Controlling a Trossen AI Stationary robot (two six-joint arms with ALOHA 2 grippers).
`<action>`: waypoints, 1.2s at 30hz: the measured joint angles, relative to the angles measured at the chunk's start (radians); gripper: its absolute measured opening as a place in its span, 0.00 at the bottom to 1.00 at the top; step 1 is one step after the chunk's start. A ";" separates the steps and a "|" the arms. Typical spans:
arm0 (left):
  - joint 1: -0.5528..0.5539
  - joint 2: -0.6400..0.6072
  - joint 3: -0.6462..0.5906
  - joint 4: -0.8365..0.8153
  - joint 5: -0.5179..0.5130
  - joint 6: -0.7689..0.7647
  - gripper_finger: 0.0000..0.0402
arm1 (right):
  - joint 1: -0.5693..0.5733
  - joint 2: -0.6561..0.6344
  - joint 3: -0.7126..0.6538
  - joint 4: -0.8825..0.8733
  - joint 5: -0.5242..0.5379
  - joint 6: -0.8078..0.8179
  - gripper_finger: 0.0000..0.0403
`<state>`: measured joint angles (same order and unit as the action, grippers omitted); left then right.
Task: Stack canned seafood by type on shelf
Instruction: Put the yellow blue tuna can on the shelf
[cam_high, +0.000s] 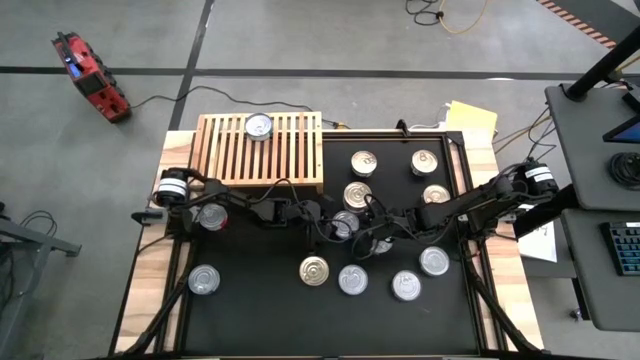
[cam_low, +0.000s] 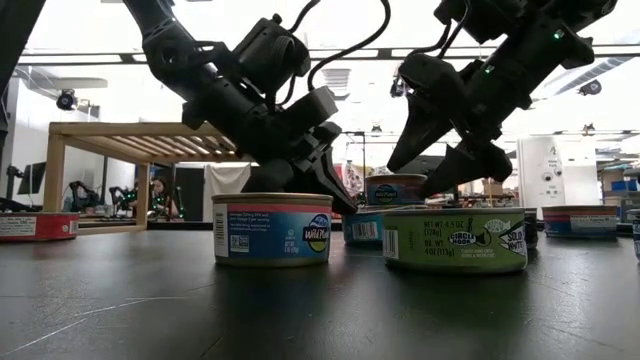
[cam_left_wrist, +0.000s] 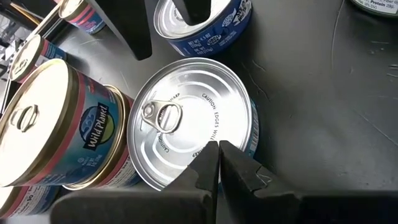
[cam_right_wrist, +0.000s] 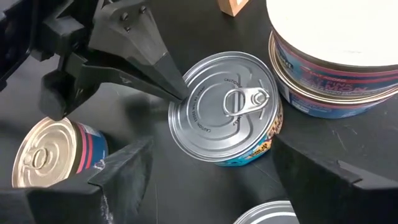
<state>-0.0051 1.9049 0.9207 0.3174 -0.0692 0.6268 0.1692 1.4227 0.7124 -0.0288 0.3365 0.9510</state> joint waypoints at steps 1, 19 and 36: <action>0.000 0.000 0.000 -0.001 0.000 -0.001 0.00 | 0.000 0.000 0.000 0.000 0.000 0.000 0.79; 0.000 0.008 -0.007 -0.028 0.001 -0.023 0.00 | 0.000 0.000 0.000 0.008 0.031 0.004 0.81; -0.003 0.008 -0.005 -0.004 0.062 -0.064 0.00 | 0.000 0.127 0.046 0.117 0.023 -0.061 0.84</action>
<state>-0.0078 1.9125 0.9157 0.3138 -0.0071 0.5629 0.1692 1.5497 0.7582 0.0886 0.3595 0.8901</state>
